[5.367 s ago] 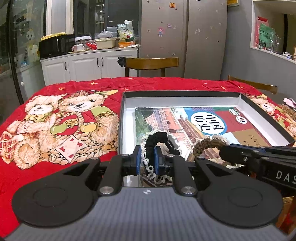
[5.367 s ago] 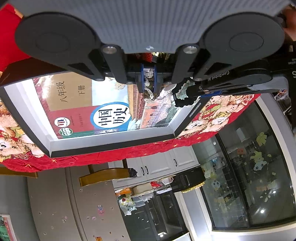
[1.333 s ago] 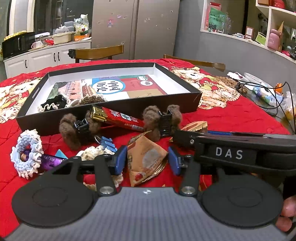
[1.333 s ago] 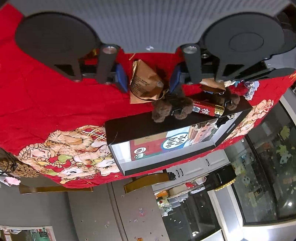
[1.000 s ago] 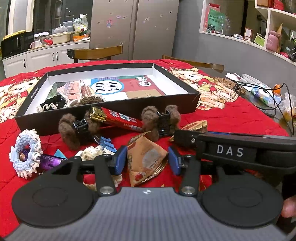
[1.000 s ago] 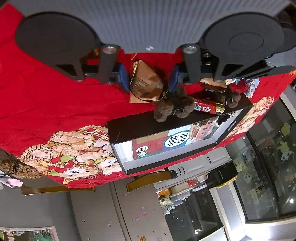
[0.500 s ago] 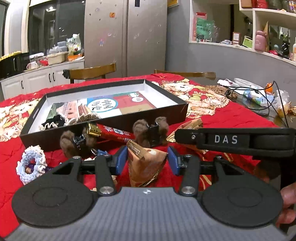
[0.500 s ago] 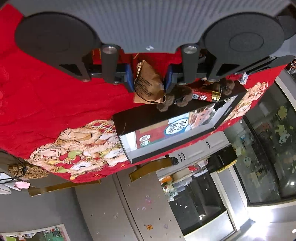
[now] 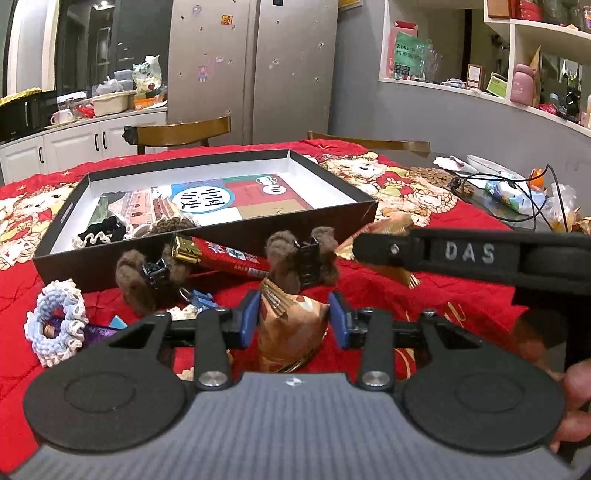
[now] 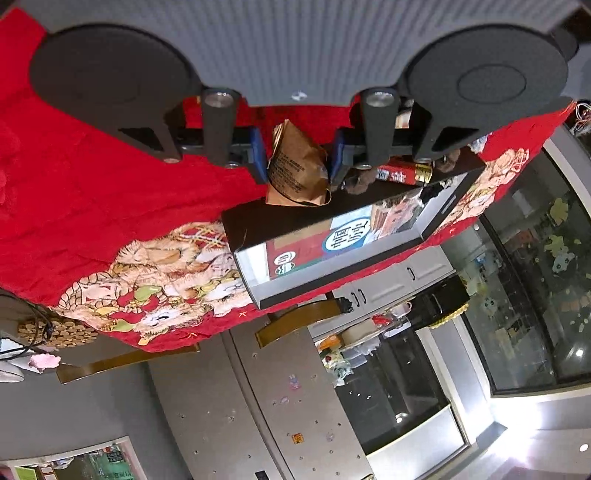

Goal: Organize objects
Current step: 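Grasp a brown paper packet with left gripper while right grasps another packet, then lift and carry both brown paper packets over the black box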

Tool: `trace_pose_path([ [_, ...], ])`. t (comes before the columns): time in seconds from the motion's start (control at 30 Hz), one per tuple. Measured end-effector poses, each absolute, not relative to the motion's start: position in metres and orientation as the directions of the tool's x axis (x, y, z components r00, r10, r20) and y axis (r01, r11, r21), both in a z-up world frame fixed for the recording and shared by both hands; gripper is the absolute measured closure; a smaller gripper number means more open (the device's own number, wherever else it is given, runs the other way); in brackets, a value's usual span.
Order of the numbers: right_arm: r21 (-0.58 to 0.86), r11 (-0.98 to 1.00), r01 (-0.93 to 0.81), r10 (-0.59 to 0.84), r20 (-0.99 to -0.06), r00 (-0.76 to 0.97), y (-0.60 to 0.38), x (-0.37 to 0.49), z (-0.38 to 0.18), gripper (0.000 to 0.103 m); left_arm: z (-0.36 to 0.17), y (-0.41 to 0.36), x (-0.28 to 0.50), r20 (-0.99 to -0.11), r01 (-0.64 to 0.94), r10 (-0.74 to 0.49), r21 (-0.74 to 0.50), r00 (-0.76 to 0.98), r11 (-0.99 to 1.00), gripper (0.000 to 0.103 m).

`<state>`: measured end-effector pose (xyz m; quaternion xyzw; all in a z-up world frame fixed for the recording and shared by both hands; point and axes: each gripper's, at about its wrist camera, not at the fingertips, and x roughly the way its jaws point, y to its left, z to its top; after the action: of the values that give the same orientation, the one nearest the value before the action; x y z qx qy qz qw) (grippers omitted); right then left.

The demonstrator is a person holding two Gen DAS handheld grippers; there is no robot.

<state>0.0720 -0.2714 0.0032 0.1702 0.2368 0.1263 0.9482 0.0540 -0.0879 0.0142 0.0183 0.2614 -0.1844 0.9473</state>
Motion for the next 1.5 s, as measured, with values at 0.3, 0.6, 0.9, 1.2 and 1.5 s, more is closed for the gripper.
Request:
trace_pose_path([
  [0.3, 0.372, 0.915, -0.154, 0.308, -0.402, 0.862, -0.266, 0.078, 0.015, 0.064, 0.013, -0.087, 0.057, -0.514, 0.359, -0.349, -0.084, 0.784, 0.929, 0.066],
  [0.6, 0.380, 0.904, -0.196, 0.349, -0.389, 0.853, -0.261, 0.096, 0.039, 0.064, 0.018, -0.084, 0.052, -0.478, 0.358, -0.357, -0.094, 0.803, 0.929, 0.066],
  [0.9, 0.358, 0.909, -0.214, 0.348, -0.369, 0.862, -0.251, 0.104, 0.052, 0.064, 0.029, -0.072, 0.051, -0.428, 0.322, -0.340, -0.116, 0.837, 0.939, 0.066],
  [1.2, 0.353, 0.911, -0.213, 0.338, -0.344, 0.876, -0.248, 0.113, 0.060, 0.064, 0.040, -0.054, 0.057, -0.340, 0.250, -0.269, -0.099, 0.901, 0.963, 0.066],
  [1.5, 0.329, 0.913, -0.243, 0.347, -0.308, 0.886, -0.243, 0.132, 0.075, 0.064, 0.047, -0.035, 0.077, -0.274, 0.141, -0.157, -0.079, 0.949, 0.987, 0.066],
])
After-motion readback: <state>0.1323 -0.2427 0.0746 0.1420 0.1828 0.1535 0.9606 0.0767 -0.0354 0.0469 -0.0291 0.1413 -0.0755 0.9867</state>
